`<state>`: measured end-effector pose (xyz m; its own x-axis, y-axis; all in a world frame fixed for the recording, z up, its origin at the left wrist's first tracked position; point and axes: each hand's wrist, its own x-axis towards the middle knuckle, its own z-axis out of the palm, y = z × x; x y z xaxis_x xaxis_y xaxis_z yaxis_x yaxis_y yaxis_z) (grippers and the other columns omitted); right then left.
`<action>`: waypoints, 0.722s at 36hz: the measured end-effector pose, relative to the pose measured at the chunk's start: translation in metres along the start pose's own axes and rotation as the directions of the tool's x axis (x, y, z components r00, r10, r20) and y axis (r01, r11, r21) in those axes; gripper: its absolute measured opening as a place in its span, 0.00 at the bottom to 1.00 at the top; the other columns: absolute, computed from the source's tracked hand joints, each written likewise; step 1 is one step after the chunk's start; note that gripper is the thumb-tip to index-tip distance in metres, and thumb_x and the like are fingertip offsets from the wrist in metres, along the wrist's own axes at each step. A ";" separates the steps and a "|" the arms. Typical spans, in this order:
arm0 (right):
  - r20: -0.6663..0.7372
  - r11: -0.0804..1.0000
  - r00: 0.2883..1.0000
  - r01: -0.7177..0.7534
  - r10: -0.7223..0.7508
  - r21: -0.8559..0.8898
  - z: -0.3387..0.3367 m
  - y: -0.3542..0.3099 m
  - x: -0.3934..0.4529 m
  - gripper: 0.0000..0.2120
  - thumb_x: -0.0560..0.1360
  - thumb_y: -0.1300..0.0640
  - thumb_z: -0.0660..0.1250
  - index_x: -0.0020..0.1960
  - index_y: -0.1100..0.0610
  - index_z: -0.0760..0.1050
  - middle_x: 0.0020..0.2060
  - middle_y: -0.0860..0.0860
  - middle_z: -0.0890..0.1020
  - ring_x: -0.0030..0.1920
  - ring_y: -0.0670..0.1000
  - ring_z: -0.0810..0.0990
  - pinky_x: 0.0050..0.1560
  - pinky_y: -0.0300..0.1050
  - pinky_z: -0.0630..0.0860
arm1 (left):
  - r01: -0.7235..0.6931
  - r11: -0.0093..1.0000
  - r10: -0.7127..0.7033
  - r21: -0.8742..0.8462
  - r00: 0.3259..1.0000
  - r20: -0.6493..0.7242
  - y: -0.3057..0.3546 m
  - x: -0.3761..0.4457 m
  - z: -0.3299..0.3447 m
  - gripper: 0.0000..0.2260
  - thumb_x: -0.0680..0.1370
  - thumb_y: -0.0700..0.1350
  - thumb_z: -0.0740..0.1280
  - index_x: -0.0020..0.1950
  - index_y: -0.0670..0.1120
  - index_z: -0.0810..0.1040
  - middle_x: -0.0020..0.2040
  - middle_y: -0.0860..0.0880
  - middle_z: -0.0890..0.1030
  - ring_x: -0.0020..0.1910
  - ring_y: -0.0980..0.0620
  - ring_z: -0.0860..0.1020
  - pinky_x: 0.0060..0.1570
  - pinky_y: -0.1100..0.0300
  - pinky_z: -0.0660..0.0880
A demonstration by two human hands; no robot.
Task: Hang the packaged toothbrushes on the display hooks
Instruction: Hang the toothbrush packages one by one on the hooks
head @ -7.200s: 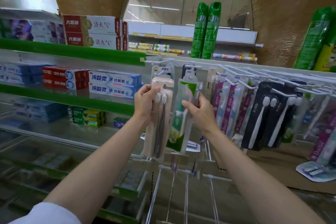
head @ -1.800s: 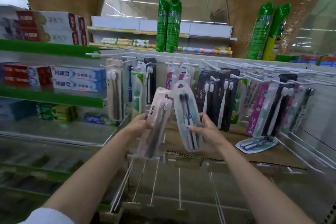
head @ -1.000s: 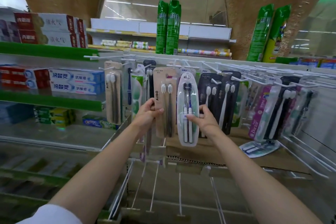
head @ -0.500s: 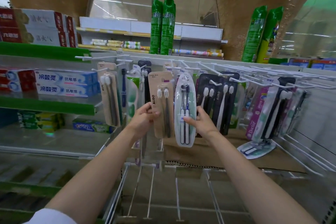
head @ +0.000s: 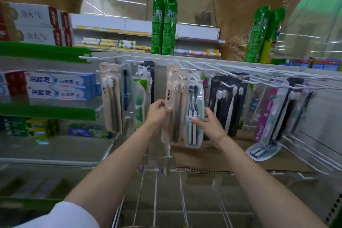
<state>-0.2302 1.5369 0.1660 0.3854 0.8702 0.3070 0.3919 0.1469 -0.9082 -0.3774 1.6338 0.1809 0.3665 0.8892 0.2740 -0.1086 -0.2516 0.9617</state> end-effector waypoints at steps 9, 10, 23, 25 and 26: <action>-0.117 0.990 0.990 -0.087 0.074 -0.112 0.003 0.007 0.004 0.11 0.76 0.53 0.65 0.58 0.51 0.70 0.51 0.50 0.80 0.55 0.52 0.78 0.59 0.52 0.75 | 0.078 0.968 -0.052 0.240 0.992 -0.112 0.005 0.024 -0.003 0.07 0.78 0.40 0.64 0.54 0.42 0.78 0.50 0.46 0.79 0.50 0.48 0.76 0.52 0.56 0.73; -0.121 0.986 0.989 -0.099 0.082 -0.137 0.003 0.009 0.004 0.11 0.77 0.52 0.64 0.58 0.53 0.71 0.52 0.50 0.80 0.55 0.52 0.78 0.58 0.52 0.75 | 0.086 0.965 -0.069 0.246 0.995 -0.079 0.004 0.021 -0.002 0.07 0.78 0.40 0.64 0.54 0.43 0.77 0.50 0.46 0.79 0.51 0.47 0.76 0.54 0.55 0.73; -0.159 0.848 0.963 -0.267 0.218 -0.457 -0.041 0.042 0.000 0.09 0.76 0.57 0.64 0.42 0.60 0.79 0.44 0.58 0.84 0.46 0.57 0.82 0.52 0.52 0.79 | -0.078 0.847 0.161 0.525 0.980 -0.115 -0.025 -0.029 0.046 0.06 0.74 0.42 0.67 0.41 0.47 0.70 0.36 0.51 0.75 0.39 0.49 0.74 0.40 0.57 0.70; -0.157 0.828 0.962 -0.272 0.223 -0.491 -0.057 0.049 -0.002 0.12 0.76 0.58 0.63 0.34 0.55 0.77 0.40 0.59 0.84 0.43 0.59 0.82 0.50 0.55 0.80 | -0.166 0.816 0.186 0.554 0.982 0.020 -0.022 -0.034 0.069 0.07 0.74 0.43 0.67 0.38 0.49 0.70 0.33 0.53 0.75 0.37 0.51 0.74 0.40 0.58 0.71; -0.161 0.814 0.962 -0.274 0.222 -0.513 -0.065 0.052 -0.004 0.13 0.75 0.58 0.63 0.33 0.53 0.76 0.40 0.58 0.84 0.44 0.59 0.82 0.50 0.53 0.80 | -0.198 0.799 0.175 0.567 0.980 0.095 -0.020 -0.036 0.081 0.07 0.74 0.43 0.68 0.38 0.49 0.71 0.33 0.54 0.74 0.37 0.53 0.74 0.39 0.60 0.70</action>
<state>-0.1567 1.5101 0.1358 0.5921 0.7937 0.1395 0.6420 -0.3599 -0.6770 -0.3130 1.5761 0.1520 0.4276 0.7910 0.4376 0.3648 -0.5939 0.7171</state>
